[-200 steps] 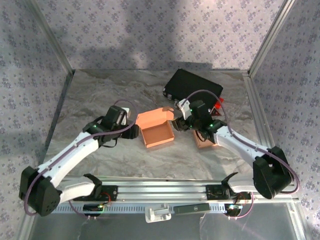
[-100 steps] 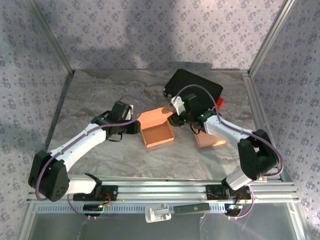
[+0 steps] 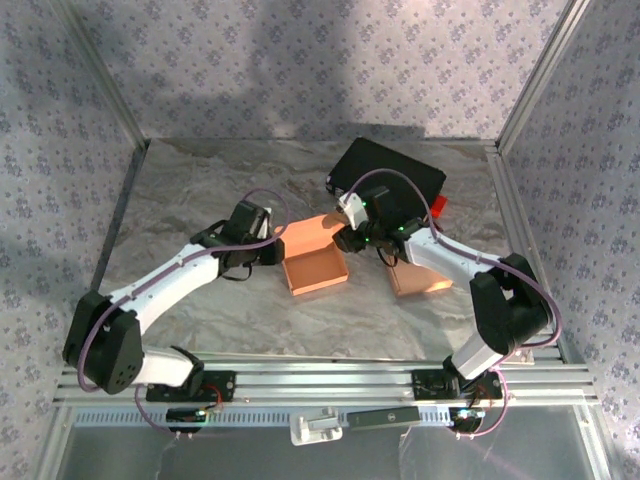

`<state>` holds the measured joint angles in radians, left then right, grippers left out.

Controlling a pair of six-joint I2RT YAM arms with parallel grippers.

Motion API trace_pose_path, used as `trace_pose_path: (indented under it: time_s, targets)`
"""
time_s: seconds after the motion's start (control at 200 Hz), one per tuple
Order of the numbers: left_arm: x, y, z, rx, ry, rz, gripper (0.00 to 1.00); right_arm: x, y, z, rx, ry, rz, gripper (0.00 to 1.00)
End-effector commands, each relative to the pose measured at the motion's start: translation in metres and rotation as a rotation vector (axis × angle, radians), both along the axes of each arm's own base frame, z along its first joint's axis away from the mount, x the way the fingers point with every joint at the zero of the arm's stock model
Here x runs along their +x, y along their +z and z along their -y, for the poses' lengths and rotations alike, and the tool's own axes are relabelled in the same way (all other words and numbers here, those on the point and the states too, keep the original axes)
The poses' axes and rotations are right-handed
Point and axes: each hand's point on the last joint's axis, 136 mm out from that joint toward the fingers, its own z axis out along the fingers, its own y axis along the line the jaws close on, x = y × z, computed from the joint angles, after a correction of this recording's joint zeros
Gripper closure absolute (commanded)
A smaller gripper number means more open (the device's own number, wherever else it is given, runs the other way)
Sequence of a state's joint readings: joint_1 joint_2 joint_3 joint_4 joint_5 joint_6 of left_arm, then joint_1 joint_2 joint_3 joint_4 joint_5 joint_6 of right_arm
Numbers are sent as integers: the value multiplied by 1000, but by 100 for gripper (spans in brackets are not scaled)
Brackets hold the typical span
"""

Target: Fold the paper box

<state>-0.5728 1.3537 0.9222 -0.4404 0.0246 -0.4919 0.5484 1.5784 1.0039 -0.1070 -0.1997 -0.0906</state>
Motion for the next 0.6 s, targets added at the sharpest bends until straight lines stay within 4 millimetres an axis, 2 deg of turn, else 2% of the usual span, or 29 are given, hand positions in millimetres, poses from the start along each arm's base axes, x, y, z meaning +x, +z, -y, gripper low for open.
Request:
trace_pose_path:
  time_s: [0.0,0.245,0.445,0.595]
  targets:
    - [13,15,10,-32,17,43,64,-6,4,-3,26,-3,-8,55]
    - [18,16,17,-20,36,58,79,-15,2,-6,43,-21,-11,55]
    - [21,17,13,-2,84,77,86,-21,2,-10,55,-32,-24,56]
    - [23,15,13,-11,123,79,86,-26,1,-14,89,-50,-46,56]
